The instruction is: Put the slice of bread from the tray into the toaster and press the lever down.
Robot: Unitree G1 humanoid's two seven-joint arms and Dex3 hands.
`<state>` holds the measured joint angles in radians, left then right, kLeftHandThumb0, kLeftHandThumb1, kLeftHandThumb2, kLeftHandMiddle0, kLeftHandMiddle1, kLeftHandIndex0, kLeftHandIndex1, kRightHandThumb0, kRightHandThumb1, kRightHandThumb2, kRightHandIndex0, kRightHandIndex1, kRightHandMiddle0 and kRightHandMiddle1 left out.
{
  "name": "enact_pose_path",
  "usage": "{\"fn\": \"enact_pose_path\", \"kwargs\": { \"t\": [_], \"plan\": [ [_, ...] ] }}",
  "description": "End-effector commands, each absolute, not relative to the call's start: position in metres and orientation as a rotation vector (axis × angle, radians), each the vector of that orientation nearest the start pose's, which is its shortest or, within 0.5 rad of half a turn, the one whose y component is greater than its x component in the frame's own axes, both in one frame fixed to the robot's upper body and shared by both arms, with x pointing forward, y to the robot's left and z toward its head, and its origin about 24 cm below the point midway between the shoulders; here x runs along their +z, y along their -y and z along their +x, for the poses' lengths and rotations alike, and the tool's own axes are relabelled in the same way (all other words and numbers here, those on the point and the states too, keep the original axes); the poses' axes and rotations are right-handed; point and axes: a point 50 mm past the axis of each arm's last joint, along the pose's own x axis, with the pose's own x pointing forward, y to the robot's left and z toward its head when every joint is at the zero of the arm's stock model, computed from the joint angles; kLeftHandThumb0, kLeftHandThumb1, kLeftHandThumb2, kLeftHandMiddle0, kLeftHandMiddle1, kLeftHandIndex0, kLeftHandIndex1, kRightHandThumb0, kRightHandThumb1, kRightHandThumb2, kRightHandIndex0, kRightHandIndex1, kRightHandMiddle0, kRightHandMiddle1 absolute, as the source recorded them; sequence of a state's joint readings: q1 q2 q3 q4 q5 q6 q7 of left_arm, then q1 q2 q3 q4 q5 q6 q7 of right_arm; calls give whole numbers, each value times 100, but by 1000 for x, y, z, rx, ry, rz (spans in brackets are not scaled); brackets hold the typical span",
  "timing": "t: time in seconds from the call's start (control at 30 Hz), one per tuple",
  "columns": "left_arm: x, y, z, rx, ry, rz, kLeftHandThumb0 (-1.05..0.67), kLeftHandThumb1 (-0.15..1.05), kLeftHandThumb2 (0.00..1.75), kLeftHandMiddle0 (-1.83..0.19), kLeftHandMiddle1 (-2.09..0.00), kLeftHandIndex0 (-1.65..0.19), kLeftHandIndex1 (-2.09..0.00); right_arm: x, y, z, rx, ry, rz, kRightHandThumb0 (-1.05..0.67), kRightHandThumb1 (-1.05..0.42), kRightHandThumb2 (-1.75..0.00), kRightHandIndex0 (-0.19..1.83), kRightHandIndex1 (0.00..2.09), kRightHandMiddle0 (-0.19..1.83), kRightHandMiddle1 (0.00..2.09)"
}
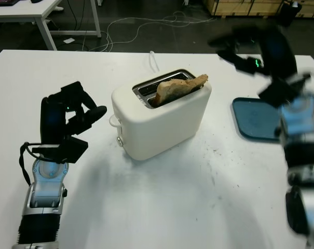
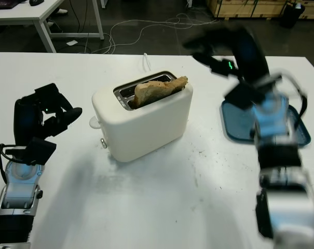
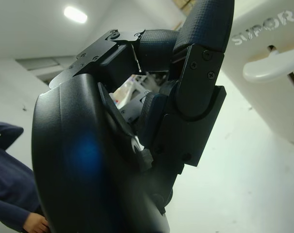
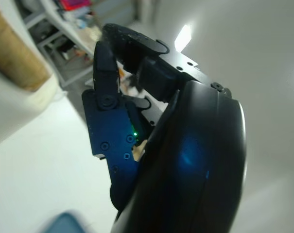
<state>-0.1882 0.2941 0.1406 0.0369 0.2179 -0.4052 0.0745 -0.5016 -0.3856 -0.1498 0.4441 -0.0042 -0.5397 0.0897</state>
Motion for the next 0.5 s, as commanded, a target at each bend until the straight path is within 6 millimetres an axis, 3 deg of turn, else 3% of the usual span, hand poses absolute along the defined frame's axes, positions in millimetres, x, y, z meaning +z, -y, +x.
{"fn": "enact_pose_path", "kwargs": {
  "t": [0.0,0.07,0.1,0.17,0.2,0.37,0.47],
  "plan": [
    [141,-213,277,93,579,539,-84,92,25,-123,-167,-98,-140,145,232,314,-122,574,-244,-40,-92,-32,95,129,90,82],
    [144,-215,278,74,574,568,-83,92,24,-123,-164,-98,-132,127,232,303,-226,544,-139,-45,-92,-31,90,149,87,91],
    [145,-216,279,66,572,579,-83,92,23,-123,-163,-99,-126,121,232,299,-273,532,-103,-48,-92,-30,84,164,76,118],
    [148,-220,280,50,567,608,-83,92,22,-122,-163,-101,-116,110,232,292,-394,521,-43,-52,-92,-28,84,172,66,151],
    [150,-222,280,43,569,621,-83,92,22,-122,-164,-102,-111,106,231,290,-442,515,-13,-52,-92,-28,84,173,64,158],
    [164,-234,282,-22,589,749,-85,92,27,-118,-172,-103,-90,95,227,287,-510,494,19,-56,-92,-24,81,175,71,150],
    [174,-240,283,-91,578,815,-83,92,24,-113,-165,-105,-72,90,225,288,-475,454,-13,-60,-92,-21,82,175,75,145]
  ]
}}
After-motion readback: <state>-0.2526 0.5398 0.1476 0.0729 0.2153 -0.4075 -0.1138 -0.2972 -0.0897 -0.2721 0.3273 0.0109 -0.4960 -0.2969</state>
